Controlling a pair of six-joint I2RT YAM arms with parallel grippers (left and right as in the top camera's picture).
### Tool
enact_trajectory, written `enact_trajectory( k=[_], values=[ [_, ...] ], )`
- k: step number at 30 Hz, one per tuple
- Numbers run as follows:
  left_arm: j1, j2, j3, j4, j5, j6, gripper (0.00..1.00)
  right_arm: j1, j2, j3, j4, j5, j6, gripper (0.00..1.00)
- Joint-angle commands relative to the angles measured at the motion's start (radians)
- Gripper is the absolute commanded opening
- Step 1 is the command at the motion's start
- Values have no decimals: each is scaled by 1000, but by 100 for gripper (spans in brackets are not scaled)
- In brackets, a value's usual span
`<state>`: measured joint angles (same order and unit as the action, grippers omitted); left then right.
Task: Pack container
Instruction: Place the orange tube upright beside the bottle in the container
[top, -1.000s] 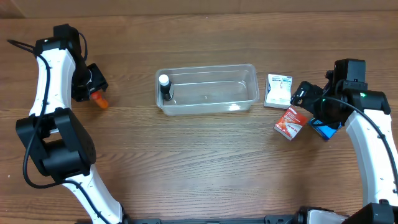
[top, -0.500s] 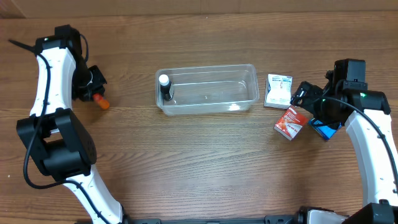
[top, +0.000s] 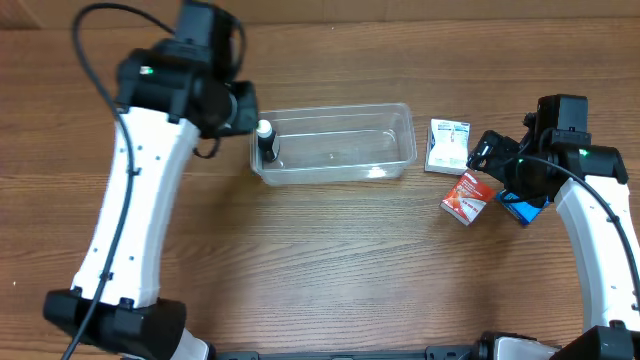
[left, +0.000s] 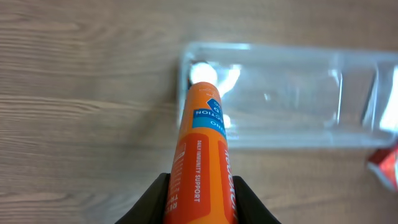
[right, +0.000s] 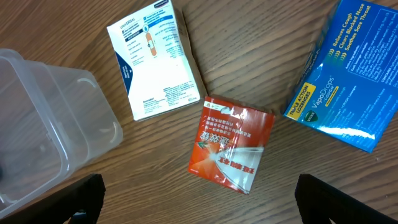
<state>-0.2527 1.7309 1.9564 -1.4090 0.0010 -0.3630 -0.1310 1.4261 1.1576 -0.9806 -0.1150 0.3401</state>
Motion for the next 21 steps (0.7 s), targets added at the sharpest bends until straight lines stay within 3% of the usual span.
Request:
enact_trajectory(
  k=[1, 21],
  values=[
    [-56, 23, 3, -3, -5, 11, 13, -5, -3, 27, 2, 9, 1, 100],
    [-69, 424, 3, -30, -11, 54, 11, -5, -3, 27, 0, 9, 1, 100]
  ],
)
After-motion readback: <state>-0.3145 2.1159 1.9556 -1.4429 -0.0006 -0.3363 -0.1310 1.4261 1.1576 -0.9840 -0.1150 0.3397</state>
